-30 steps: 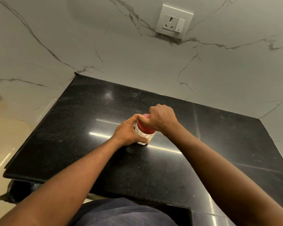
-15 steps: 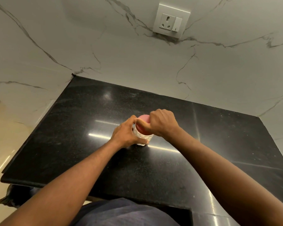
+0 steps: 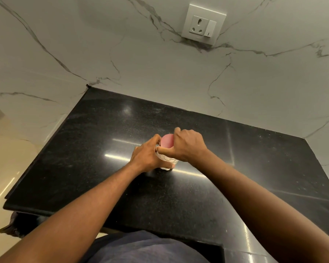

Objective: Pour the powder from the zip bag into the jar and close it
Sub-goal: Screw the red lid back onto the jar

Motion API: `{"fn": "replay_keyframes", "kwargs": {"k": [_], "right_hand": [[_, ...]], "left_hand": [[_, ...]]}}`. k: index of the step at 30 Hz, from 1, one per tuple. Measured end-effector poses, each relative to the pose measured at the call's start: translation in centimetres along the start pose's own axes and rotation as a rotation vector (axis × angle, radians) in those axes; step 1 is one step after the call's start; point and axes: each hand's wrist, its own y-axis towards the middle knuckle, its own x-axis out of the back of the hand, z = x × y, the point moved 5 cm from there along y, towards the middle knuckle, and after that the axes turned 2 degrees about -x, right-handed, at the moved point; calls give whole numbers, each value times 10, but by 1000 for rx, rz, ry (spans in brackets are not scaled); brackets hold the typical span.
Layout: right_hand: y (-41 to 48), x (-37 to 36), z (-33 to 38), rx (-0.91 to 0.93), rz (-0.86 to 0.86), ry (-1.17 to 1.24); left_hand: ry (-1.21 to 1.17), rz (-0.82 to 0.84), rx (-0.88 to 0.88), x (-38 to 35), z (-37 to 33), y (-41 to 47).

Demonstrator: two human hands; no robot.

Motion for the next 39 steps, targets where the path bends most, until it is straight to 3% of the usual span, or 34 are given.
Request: {"fn": "replay_keyframes", "kwargs": {"k": [6, 14, 16, 19, 21, 29, 39], "right_hand": [[-9, -12, -10, 176, 4, -54], [-18, -26, -5, -13, -124, 140], [-27, -38, -11, -84, -87, 401], [-49, -63, -3, -179, -6, 1055], [-56, -77, 5, -226, -80, 1225], [8, -65, 3, -310, -232, 1299], [60, -67, 21, -324, -144, 1175]], "left_hand": [[-28, -13, 2, 0, 1, -1], [-81, -10, -52, 7, -1, 3], [-162, -41, -54, 6, 4, -2], [-295, -71, -77, -3, 14, -12], [-300, -111, -67, -6, 21, -15], [-275, -175, -81, 43, 25, 35], [-150, -121, 38, 69, 47, 68]]}}
